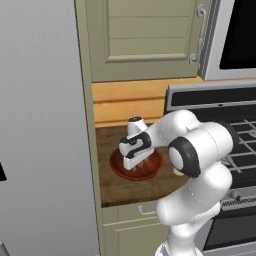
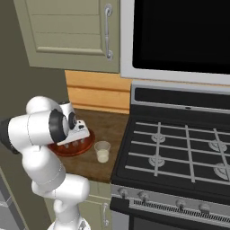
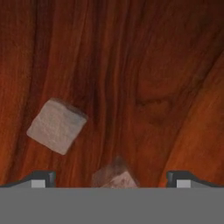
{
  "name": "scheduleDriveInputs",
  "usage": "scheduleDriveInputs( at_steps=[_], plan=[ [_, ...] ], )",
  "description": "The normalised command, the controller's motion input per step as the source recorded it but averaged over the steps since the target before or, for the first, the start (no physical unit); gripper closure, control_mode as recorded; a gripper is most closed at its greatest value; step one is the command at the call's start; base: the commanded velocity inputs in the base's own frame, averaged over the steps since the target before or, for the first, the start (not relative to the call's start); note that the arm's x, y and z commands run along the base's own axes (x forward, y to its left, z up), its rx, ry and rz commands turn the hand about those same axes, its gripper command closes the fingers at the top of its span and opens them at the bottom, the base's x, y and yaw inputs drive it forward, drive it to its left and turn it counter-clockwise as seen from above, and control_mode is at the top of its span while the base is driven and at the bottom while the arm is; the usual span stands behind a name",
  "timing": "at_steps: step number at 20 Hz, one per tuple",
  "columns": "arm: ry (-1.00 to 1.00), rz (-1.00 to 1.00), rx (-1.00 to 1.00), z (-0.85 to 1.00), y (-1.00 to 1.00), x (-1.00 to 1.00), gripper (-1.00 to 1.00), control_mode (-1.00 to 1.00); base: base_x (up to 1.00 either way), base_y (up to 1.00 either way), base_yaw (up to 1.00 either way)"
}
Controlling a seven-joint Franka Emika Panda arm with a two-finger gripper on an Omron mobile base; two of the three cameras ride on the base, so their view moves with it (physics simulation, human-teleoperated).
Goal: Grab a lemon wedge from the fridge and one ice cube from the ice bowl, and put them in the glass of lemonade.
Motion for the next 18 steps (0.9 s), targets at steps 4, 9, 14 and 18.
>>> scheduleDriveInputs(
  at_steps=[4,9,14,18],
  plan=[
    [0.0,0.0,0.0,-0.2,0.0,0.19,1.0,-1.0,0.0,0.0,0.0],
    [-0.02,0.0,0.0,-0.17,0.0,0.14,1.0,-1.0,0.0,0.0,0.0],
    [0.0,0.0,0.0,-0.04,-0.01,0.16,1.0,-1.0,0.0,0.0,0.0],
    [-0.05,-0.02,0.02,0.15,-0.17,-0.08,1.0,-1.0,0.0,0.0,0.0]
  ],
)
